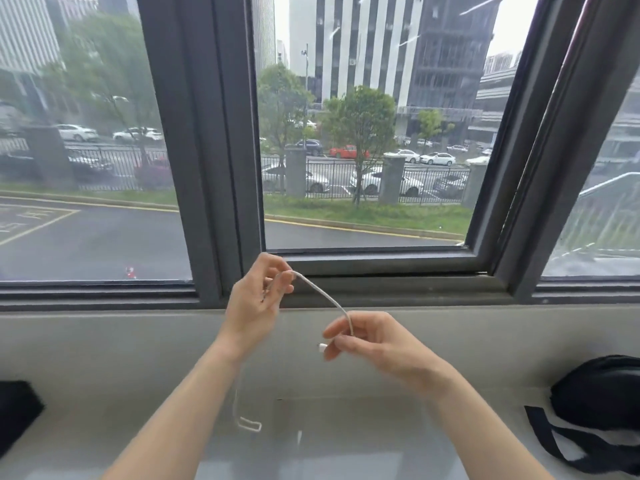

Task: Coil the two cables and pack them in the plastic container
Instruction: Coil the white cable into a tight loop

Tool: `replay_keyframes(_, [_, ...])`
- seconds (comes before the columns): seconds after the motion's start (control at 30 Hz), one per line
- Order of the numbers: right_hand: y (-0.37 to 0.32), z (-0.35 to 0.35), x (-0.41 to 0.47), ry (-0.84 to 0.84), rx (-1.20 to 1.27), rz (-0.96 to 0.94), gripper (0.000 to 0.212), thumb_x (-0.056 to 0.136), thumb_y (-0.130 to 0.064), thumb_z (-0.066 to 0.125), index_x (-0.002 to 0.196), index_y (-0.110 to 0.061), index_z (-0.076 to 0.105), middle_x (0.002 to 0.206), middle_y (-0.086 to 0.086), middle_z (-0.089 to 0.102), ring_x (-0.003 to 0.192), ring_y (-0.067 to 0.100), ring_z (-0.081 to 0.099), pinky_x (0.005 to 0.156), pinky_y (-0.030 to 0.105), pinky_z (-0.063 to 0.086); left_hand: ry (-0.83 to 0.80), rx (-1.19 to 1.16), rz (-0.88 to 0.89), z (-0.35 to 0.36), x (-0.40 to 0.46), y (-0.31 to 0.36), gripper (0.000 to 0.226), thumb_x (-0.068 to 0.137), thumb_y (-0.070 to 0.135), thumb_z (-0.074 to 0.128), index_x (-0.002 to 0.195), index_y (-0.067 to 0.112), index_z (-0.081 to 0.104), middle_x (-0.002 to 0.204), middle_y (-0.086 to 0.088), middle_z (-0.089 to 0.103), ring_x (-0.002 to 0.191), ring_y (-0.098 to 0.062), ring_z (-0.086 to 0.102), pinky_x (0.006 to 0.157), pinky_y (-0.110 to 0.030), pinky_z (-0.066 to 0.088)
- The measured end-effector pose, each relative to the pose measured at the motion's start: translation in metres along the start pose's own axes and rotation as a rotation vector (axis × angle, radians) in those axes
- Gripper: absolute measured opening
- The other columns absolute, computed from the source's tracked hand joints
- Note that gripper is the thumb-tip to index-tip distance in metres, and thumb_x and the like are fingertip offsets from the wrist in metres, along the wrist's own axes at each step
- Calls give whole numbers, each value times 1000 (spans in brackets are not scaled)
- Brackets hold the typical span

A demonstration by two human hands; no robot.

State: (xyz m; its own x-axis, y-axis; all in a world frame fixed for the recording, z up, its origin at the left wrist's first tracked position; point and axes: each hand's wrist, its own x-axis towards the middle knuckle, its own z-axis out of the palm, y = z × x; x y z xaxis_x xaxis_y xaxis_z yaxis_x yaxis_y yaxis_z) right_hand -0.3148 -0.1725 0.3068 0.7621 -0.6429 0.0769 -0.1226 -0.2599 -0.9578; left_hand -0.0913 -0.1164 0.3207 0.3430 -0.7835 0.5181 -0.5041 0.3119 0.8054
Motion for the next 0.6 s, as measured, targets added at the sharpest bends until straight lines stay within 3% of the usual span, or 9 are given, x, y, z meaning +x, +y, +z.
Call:
replay_keyframes(0.13, [-45, 13, -11, -22, 109, -150, 18, 98, -16, 61, 113, -14, 71, 99, 15, 80, 99, 24, 74, 94, 27, 52, 82, -63, 28, -34, 11, 45, 24, 98, 41, 55, 103, 17, 56, 96, 0, 76, 82, -17, 76, 78, -37, 62])
replay_keyframes(0.3, [-95, 25, -25, -112, 400, -332, 32, 95, -18, 68, 125, -6, 66, 96, 18, 76, 99, 39, 72, 95, 42, 53, 155, -105, 44, -66, 16, 89, 33, 92, 52, 51, 105, 21, 55, 98, -1, 75, 82, -18, 76, 77, -36, 63])
replay_keyframes(0.43, [-122, 39, -34, -278, 677, -488, 40, 100, -12, 60, 137, 1, 53, 89, 14, 75, 104, 43, 71, 112, 60, 38, 215, -137, 30, -74, 13, 103, 21, 96, 48, 49, 100, 28, 54, 96, -1, 75, 79, -18, 77, 76, -36, 63])
replay_keyframes(0.5, [-133, 48, -38, -342, 753, -517, 35, 103, -11, 56, 136, -2, 53, 92, 14, 74, 99, 40, 73, 106, 58, 45, 262, -182, 16, -73, 11, 107, 12, 102, 40, 48, 97, 31, 54, 92, 2, 75, 75, -15, 77, 74, -35, 63])
replay_keyframes(0.6, [-146, 59, -44, -333, 772, -476, 28, 105, -13, 51, 130, -5, 59, 90, 11, 73, 72, 25, 71, 79, 41, 56, 312, -187, -5, -73, 7, 112, 13, 105, 35, 46, 96, 30, 54, 90, 3, 75, 72, -13, 76, 77, -37, 61])
